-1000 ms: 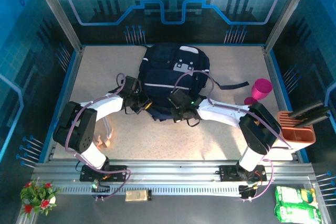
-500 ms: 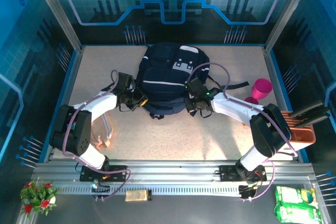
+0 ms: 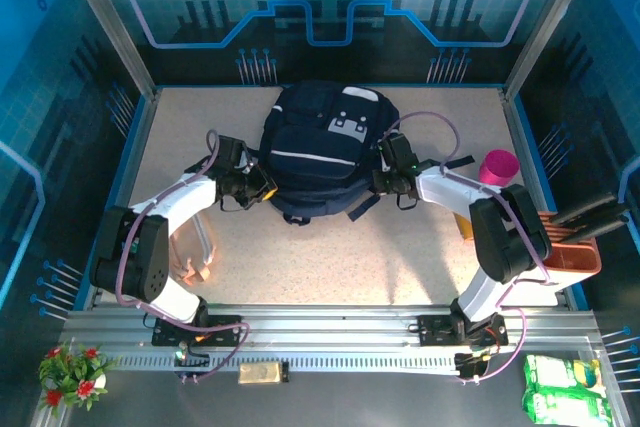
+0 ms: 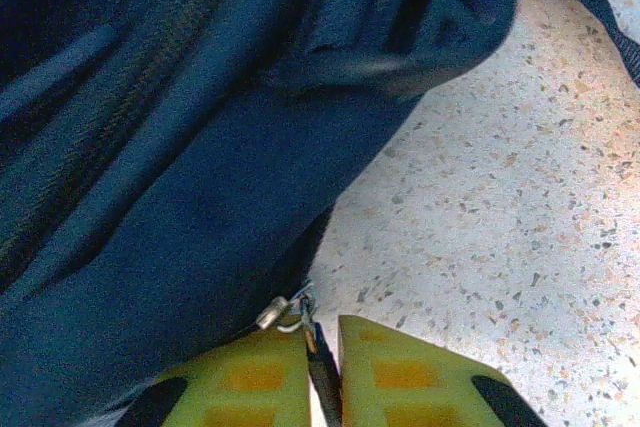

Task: Pack the student bag
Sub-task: Zip the student bag at the top-center of the table, then unzip the student bag at the top-center of the table.

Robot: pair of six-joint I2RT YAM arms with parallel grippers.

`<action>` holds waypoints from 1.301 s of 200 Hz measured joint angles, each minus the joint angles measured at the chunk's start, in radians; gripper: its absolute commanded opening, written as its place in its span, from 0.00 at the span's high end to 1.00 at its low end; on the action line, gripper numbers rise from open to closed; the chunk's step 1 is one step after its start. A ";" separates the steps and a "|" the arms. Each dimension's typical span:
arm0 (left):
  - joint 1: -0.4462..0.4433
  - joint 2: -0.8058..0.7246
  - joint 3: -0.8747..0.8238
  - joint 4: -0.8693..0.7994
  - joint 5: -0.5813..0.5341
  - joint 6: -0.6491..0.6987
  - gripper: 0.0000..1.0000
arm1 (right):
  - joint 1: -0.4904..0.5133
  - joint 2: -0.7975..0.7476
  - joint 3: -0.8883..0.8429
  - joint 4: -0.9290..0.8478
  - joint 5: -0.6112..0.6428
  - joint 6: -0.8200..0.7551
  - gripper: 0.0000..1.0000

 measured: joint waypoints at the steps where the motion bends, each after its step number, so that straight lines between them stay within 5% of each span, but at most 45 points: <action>1: 0.000 0.000 0.000 0.000 0.001 0.000 1.00 | -0.002 0.003 0.000 0.002 0.000 0.001 0.81; 50: 0.003 0.000 0.000 -0.008 0.016 0.042 1.00 | -0.063 0.034 0.042 0.003 -0.017 0.026 0.72; 91: -0.021 0.000 0.028 -0.052 -0.012 0.101 1.00 | -0.100 -0.011 0.040 -0.022 -0.051 0.060 0.47; 116: -0.048 0.000 0.062 -0.115 -0.052 0.161 0.74 | -0.116 -0.148 -0.002 -0.024 -0.105 0.079 0.34; 176: -0.163 0.003 0.275 -0.269 -0.182 0.399 0.35 | -0.116 -0.330 -0.053 -0.018 -0.243 0.137 0.22; 260: -0.409 0.266 0.570 -0.350 -0.405 0.985 0.28 | -0.124 -0.327 -0.061 -0.008 -0.277 0.193 0.18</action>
